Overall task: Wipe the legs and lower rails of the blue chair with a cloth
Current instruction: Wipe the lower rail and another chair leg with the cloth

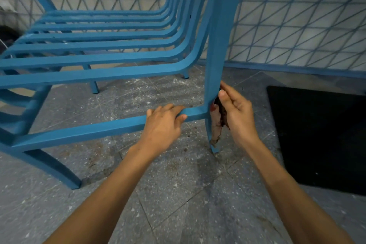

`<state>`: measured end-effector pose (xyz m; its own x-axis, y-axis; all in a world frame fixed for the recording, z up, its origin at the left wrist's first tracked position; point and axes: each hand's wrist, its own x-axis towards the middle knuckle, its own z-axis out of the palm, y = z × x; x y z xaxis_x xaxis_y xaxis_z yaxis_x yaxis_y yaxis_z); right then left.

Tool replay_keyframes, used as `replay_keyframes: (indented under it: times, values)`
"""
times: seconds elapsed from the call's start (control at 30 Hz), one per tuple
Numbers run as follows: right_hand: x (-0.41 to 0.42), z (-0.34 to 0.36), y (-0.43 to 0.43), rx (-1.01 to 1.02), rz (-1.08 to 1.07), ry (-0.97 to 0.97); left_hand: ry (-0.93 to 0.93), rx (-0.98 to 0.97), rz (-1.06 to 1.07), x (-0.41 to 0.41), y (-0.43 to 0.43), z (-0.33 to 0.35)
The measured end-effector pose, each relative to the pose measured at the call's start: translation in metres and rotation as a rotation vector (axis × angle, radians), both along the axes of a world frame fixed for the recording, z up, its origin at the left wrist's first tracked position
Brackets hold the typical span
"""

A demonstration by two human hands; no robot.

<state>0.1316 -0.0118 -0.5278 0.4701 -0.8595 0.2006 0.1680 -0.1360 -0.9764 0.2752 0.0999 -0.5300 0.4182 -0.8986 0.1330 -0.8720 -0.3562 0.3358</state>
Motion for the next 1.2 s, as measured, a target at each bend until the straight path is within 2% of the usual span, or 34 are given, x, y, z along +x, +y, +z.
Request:
replay_keyframes:
  times: [0.1, 0.2, 0.27, 0.37, 0.47, 0.57, 0.63, 0.7, 0.77, 0.83, 0.87, 0.9, 1.0, 1.13, 1.2]
  values:
    - [-0.014, -0.003, -0.009, 0.147, 0.285, 0.029, -0.002, -0.004, -0.001, -0.001, 0.000, 0.001]
    - [-0.017, -0.009, -0.011, 0.073, 0.317, 0.089, 0.002, -0.005, -0.001, -0.001, 0.000, 0.001]
    - [-0.014, -0.023, -0.010, 0.023, 0.244, 0.129, 0.005, 0.005, -0.002, -0.001, 0.001, 0.002]
    - [-0.014, -0.065, -0.007, -0.043, 0.093, 0.332, 0.008, 0.000, -0.004, -0.001, 0.001, 0.002]
    - [-0.017, -0.108, 0.003, 0.039, -0.091, 0.477, 0.004, 0.003, 0.000, 0.000, 0.001, 0.001]
    - [-0.019, -0.115, 0.001, 0.228, -0.455, 0.394, -0.010, 0.006, -0.002, -0.001, 0.002, 0.001]
    - [-0.013, -0.089, -0.006, 0.158, -0.528, 0.327, -0.004, 0.005, -0.005, -0.001, 0.002, 0.002]
    - [-0.002, -0.045, -0.011, -0.011, -0.480, 0.288, 0.001, 0.003, -0.006, -0.001, 0.003, 0.002]
    - [0.008, -0.002, -0.013, -0.110, -0.436, 0.120, 0.007, 0.006, -0.006, -0.001, 0.003, 0.003]
    - [0.015, 0.017, -0.015, -0.071, -0.427, -0.127, 0.013, 0.012, -0.005, -0.001, 0.002, 0.003]
    - [0.017, 0.016, -0.013, -0.031, -0.416, -0.170, 0.016, 0.014, -0.005, 0.000, 0.002, 0.002]
    - [0.019, 0.010, -0.008, 0.004, -0.388, -0.128, 0.017, 0.015, -0.006, 0.000, 0.001, 0.003]
    - [0.022, -0.033, 0.011, 0.152, -0.178, 0.157, 0.010, 0.007, -0.006, 0.000, 0.001, 0.002]
    - [0.023, -0.065, 0.008, 0.260, -0.104, 0.249, -0.024, -0.012, -0.001, -0.001, 0.001, 0.000]
    - [0.023, -0.068, 0.004, 0.381, -0.098, 0.317, -0.033, -0.011, -0.002, -0.002, 0.001, 0.000]
